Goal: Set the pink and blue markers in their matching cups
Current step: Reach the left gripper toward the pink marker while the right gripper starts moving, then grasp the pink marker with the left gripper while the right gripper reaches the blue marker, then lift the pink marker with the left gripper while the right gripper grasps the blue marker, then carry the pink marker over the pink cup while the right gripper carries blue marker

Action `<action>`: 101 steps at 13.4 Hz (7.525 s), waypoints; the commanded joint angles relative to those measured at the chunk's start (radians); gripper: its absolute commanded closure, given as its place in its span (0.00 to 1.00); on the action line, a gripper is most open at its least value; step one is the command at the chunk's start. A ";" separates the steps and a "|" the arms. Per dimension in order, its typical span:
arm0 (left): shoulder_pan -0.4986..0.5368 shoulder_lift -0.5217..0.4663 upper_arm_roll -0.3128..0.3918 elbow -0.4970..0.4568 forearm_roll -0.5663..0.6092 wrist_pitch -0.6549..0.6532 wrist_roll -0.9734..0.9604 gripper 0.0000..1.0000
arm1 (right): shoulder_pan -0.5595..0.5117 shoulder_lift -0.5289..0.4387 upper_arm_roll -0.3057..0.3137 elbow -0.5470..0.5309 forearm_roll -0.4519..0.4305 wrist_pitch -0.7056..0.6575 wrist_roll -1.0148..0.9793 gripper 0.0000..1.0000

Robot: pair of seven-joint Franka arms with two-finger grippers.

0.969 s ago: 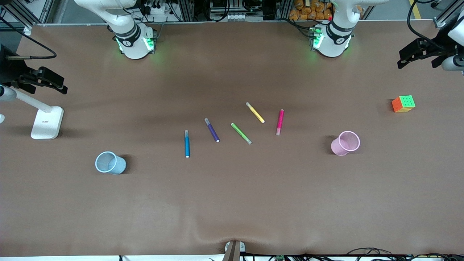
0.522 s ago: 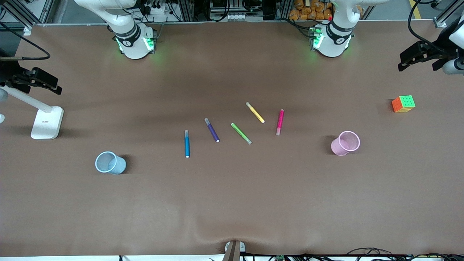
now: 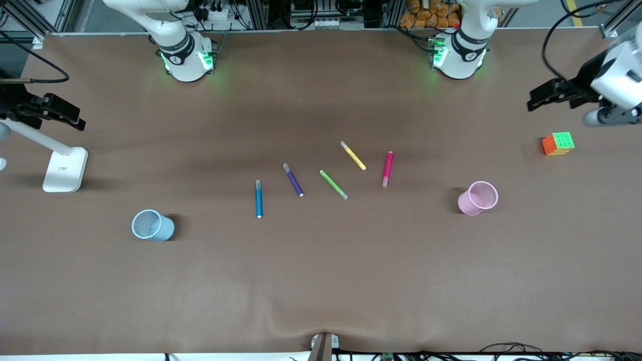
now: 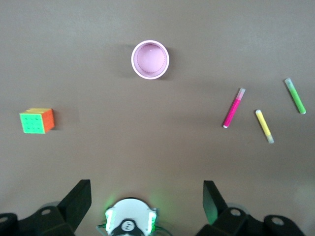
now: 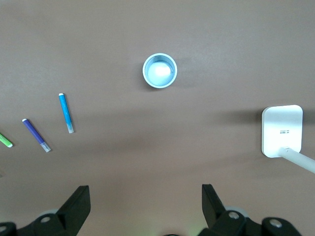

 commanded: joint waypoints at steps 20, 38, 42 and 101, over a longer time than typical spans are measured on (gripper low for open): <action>-0.103 0.386 -0.256 -0.239 0.049 0.516 -0.018 0.00 | 0.093 0.069 0.009 -0.010 0.004 0.039 -0.008 0.00; -0.227 0.753 -0.253 -0.028 0.103 0.556 -0.093 0.43 | 0.302 0.270 0.007 -0.224 0.105 0.408 0.030 0.00; -0.247 0.777 -0.245 -0.022 0.103 0.577 -0.093 0.52 | 0.345 0.305 0.007 -0.350 0.105 0.608 0.041 0.00; 0.293 0.357 -0.253 -0.083 -0.147 0.501 1.660 1.00 | 0.518 0.383 -0.193 -0.330 -0.130 0.558 0.041 1.00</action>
